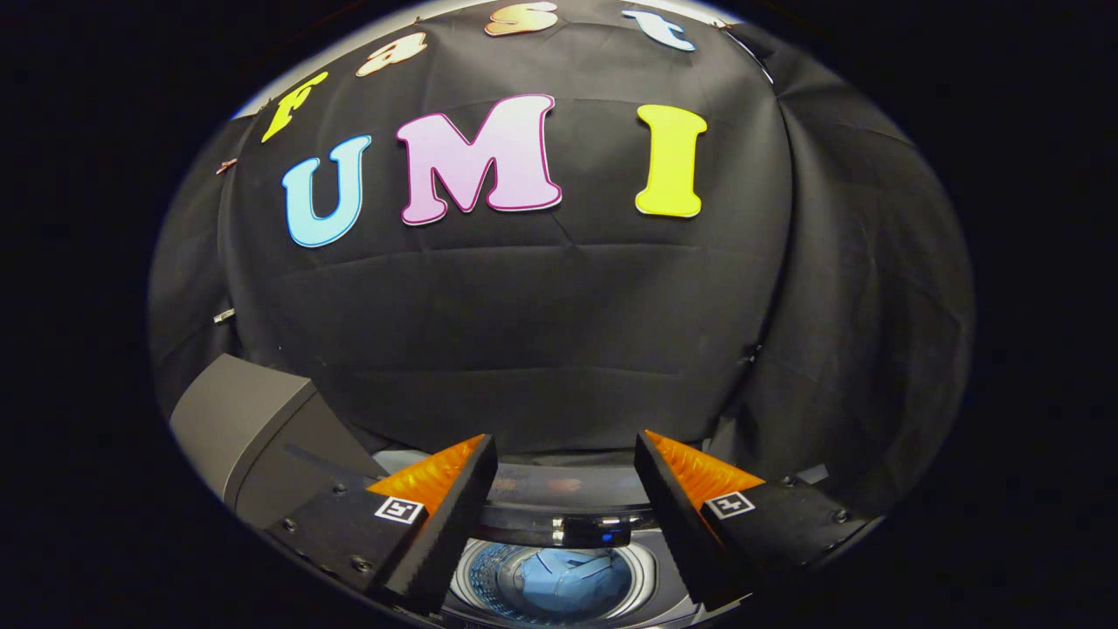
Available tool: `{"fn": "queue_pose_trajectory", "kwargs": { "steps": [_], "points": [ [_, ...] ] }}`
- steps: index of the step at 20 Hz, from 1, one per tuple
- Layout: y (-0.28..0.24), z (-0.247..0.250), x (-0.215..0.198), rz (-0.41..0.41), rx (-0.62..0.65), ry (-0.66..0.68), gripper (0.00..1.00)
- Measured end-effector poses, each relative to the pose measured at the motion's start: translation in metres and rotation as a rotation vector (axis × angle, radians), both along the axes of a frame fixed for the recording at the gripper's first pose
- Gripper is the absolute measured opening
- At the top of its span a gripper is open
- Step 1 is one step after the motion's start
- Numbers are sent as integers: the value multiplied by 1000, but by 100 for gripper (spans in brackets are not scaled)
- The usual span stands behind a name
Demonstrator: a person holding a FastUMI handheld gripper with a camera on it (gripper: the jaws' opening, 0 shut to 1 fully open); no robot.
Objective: Put the clothes into the washing machine and then close the washing machine lid.
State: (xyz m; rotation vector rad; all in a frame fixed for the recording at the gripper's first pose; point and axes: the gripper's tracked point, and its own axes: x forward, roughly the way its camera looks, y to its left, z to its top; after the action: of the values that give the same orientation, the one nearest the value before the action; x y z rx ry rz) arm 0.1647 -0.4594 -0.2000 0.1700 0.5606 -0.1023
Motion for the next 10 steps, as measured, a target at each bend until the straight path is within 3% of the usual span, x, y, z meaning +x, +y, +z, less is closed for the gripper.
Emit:
{"fn": "queue_pose_trajectory", "kwargs": {
  "steps": [5, 8, 10],
  "points": [
    [11, -18, -42, -4, 11, 54, 100],
    [19, -64, -103, -3, -9, 263, 100],
    [30, -93, -139, 9, -12, 315, 100]
  ]
}}
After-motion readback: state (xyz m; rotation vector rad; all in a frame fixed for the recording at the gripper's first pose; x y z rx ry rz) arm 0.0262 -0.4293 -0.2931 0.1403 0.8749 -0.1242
